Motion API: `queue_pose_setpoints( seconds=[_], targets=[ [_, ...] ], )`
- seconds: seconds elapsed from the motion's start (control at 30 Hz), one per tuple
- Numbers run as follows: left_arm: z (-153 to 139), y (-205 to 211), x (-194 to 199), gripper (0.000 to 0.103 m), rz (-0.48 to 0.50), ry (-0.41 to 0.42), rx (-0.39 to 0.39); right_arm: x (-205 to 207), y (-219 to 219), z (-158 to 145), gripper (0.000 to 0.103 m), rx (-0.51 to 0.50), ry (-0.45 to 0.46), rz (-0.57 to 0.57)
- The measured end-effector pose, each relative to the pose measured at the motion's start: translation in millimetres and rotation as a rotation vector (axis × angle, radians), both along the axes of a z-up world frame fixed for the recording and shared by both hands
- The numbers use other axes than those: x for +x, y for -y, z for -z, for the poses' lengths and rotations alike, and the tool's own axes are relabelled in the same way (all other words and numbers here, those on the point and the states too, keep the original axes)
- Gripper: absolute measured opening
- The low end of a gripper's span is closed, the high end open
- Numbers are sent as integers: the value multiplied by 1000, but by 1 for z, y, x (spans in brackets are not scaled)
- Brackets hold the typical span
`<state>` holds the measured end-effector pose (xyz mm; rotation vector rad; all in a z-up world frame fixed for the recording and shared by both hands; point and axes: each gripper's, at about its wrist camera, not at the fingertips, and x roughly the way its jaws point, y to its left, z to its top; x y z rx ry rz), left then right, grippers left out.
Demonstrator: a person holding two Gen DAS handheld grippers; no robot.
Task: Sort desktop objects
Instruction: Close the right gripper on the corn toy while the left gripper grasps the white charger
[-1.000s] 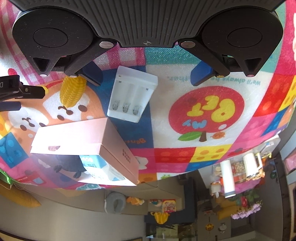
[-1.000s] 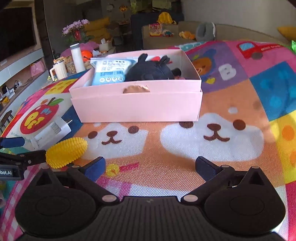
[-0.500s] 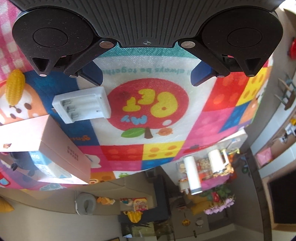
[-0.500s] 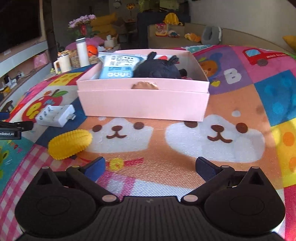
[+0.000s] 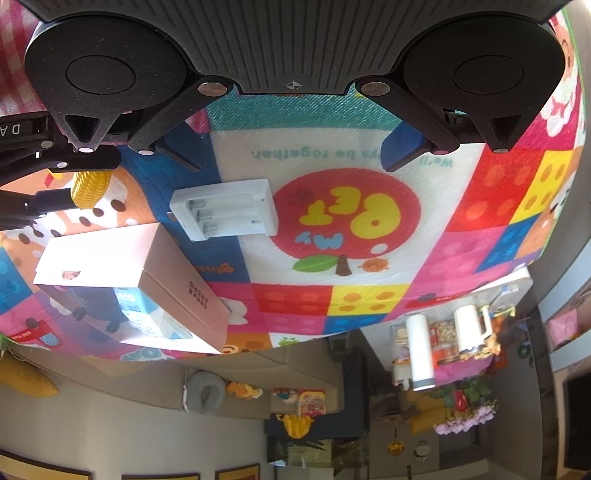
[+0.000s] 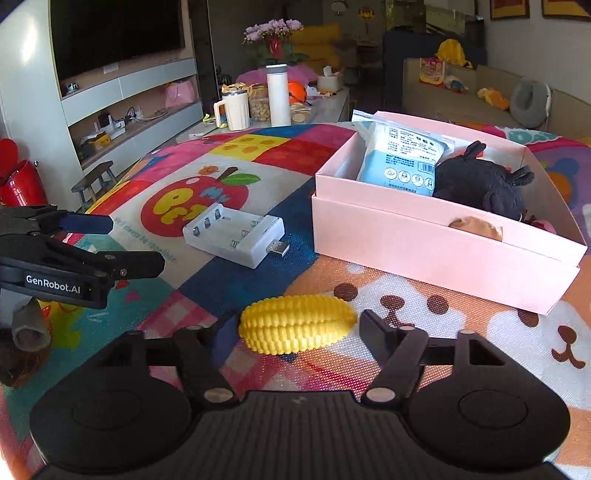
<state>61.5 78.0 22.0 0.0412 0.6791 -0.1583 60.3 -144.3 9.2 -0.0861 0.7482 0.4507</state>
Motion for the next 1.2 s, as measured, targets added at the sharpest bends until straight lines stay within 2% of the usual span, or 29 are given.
queue_pose_setpoints(
  seconds=[0.1, 0.23, 0.33, 0.43, 0.6, 0.63, 0.67, 0.87, 1.0, 1.2],
  targets=[
    [-1, 17, 7, 103, 38, 1, -10, -10, 15, -4, 67, 5, 29, 64],
    [1, 50, 22, 103, 84, 9, -2, -25, 40, -3, 67, -58, 87, 201],
    [6, 72, 38, 103, 43, 2, 99, -33, 57, 0, 67, -94, 106, 280],
    [10, 78, 54, 103, 10, -35, 92, -35, 67, 5, 67, -109, 91, 314],
    [13, 80, 62, 103, 12, -43, 91, -35, 68, 8, 67, -98, 85, 321],
    [13, 81, 61, 102, 19, -39, 98, -35, 67, 8, 67, -95, 84, 318],
    [13, 82, 59, 95, 26, -34, 105, -34, 66, 8, 67, -92, 83, 316],
    [12, 82, 47, 95, 58, -17, 118, -36, 64, 7, 67, -89, 76, 316],
    [6, 80, 24, 95, 109, -17, 81, -40, 63, 4, 67, -96, 70, 301],
    [-3, 91, -22, 95, 238, -16, 51, -53, 65, -6, 67, -173, 78, 266]
  ],
)
